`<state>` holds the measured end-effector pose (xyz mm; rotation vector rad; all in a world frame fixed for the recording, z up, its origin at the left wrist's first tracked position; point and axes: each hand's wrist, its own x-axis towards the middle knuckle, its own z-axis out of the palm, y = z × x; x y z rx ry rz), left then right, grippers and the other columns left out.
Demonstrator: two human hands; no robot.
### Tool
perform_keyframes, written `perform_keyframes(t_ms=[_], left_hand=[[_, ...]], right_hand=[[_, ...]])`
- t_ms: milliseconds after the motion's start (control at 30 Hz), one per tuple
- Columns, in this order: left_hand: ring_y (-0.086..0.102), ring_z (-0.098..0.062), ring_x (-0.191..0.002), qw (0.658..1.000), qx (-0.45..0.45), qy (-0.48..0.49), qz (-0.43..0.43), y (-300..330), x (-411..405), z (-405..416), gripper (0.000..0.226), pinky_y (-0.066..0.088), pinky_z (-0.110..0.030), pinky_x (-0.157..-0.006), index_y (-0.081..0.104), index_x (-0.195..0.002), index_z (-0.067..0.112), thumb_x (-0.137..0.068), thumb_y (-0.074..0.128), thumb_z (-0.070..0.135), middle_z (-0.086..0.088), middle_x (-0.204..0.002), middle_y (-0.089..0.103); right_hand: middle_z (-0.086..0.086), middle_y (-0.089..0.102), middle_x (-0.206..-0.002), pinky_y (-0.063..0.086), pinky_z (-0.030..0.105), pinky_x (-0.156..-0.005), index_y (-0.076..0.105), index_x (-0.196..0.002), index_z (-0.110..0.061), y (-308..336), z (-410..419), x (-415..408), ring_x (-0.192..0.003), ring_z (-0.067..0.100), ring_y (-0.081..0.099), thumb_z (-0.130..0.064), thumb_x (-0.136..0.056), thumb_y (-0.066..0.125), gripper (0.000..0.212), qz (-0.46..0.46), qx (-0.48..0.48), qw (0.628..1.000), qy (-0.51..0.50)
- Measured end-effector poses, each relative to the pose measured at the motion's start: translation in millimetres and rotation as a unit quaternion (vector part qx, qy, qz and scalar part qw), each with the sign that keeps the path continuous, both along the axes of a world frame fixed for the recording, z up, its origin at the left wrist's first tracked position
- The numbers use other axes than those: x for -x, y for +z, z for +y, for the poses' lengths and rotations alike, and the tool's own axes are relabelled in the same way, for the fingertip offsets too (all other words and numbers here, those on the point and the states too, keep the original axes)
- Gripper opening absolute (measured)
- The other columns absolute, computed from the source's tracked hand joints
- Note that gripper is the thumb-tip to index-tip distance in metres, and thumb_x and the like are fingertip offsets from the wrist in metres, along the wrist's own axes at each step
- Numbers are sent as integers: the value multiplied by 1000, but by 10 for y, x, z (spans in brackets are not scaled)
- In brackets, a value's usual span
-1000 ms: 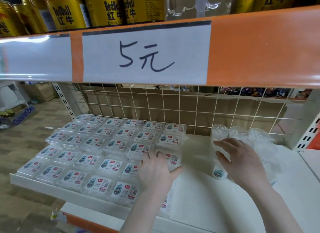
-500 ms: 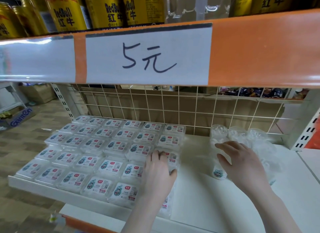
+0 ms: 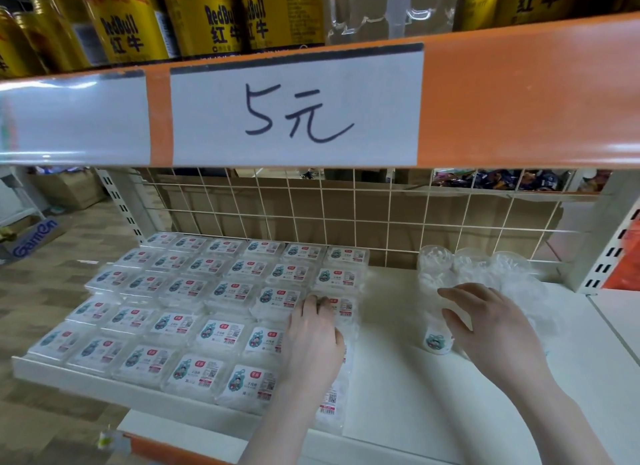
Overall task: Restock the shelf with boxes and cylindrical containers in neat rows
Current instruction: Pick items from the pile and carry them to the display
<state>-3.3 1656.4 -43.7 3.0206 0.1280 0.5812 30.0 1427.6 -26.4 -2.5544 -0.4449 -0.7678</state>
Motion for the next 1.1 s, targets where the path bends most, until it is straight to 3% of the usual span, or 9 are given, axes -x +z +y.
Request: perform_keyframes(t_ms=[133, 467, 567, 633, 700, 1100], left_hand=[[67, -23, -69, 1000, -19, -7, 5, -35, -35, 42, 51, 56, -33, -59, 74, -82, 10, -34, 87, 11, -6, -80, 69], [67, -25, -70, 1000, -6, -3, 3, -20, -51, 26, 51, 56, -33, -59, 73, -83, 8, -34, 86, 6, -7, -81, 69], [66, -26, -81, 1000, 13, 10, 14, -10, -25, 19, 43, 55, -35, -67, 71, -93, 7, -52, 81, 6, -8, -92, 69], [57, -25, -106, 998, 41, 15, 41, 66, 31, -25, 39, 48, -35, -87, 61, -118, 10, -79, 64, 10, -6, -118, 60], [43, -19, -122, 998, 34, 22, 44, 94, 65, -48, 40, 38, -29, -98, 46, -132, 16, -92, 46, 17, 0, -133, 47], [41, -24, -125, 995, 84, 46, 35, 230, 360, -247, 44, 39, -37, -96, 47, -133, 15, -91, 51, 26, -5, -137, 46]], right_hand=[[5, 68, -82, 50, 34, -59, 74, -88, -11, 20, -31, 15, -68, 32, 64, 0, -60, 82, 31, -20, 7, 1000, -1], [4, 69, -83, 48, 34, -60, 74, -89, -11, 17, -116, 3, -67, 31, 64, 1, -61, 82, 32, -12, -3, 1000, 2], [4, 69, -85, 48, 34, -61, 73, -91, -12, 15, -157, 28, -71, 32, 64, 0, -63, 81, 31, 2, -6, 1000, -2], [4, 69, -86, 48, 34, -61, 73, -92, -13, 15, -191, 44, -73, 31, 64, -1, -65, 80, 30, 3, -1, 1000, -4], [4, 68, -87, 47, 34, -62, 73, -94, -13, 13, -224, 67, -75, 32, 63, -2, -68, 78, 29, 10, -8, 1000, -7], [17, 67, -87, 51, 42, -65, 70, -95, -2, -130, -532, 363, -73, 39, 60, 4, -68, 74, 28, -44, -48, 997, -47]])
